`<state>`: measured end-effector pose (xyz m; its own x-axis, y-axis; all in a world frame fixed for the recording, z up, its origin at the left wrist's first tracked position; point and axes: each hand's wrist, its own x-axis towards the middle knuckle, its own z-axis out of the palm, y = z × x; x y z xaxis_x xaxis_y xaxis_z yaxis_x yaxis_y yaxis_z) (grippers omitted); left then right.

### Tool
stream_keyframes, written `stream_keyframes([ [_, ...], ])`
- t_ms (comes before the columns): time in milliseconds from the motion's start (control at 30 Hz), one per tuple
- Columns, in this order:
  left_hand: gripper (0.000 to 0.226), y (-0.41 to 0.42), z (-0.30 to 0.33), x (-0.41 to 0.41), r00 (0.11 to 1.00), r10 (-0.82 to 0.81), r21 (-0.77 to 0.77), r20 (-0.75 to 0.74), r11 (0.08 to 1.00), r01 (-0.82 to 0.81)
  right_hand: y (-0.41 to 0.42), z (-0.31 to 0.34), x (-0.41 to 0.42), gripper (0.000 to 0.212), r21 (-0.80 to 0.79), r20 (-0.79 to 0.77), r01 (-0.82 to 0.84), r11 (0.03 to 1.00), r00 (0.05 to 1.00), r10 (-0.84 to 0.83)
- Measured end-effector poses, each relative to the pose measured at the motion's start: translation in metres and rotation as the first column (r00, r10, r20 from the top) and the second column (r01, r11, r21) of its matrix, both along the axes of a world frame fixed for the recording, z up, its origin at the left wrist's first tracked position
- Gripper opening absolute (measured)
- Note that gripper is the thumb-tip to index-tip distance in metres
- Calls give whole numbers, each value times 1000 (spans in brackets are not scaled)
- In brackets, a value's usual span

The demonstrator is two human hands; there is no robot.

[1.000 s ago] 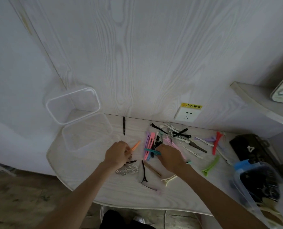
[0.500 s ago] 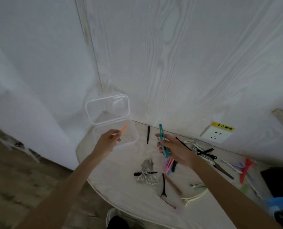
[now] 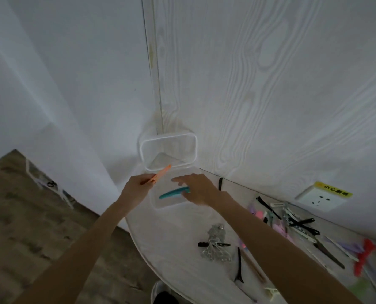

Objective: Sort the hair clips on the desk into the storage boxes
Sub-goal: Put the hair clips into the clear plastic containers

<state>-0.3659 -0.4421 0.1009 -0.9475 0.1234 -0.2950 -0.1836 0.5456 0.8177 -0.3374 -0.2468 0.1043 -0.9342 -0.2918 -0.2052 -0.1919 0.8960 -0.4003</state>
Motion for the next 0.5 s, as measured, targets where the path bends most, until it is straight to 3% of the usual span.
stream_keyframes([
  [67, 29, 4, 5, 1, 996, -84, -48, -23, 995, 83, 13, 2, 4, 45, -76, 57, 84, 994, 995, -80],
  [167, 42, 20, 7, 1, 968, -247, -158, -42, 958, 238, 45, 7, 17, 31, -203, -7, 210, 956, 976, -216],
  [233, 38, 35, 6, 2, 948, -319, -215, -8, 926, 310, 72, 9, 32, 28, -230, -38, 289, 929, 952, -305],
  [300, 37, 45, 1, 4, 945, -327, -323, -5, 895, 308, 101, 7, 51, 28, -180, -44, 342, 923, 934, -354],
  [367, 45, 54, -2, 12, 938, -325, -386, -118, 886, 258, 128, -1, 72, 35, -82, -21, 350, 933, 935, -353],
  [433, 36, 72, 0, 26, 906, -329, -348, -266, 909, 228, 146, -11, 94, 50, 28, 87, 285, 958, 954, -286],
  [500, 29, 92, 4, 41, 855, -420, -319, -305, 891, 323, 152, -23, 113, 67, 171, 199, 119, 978, 968, -152],
])
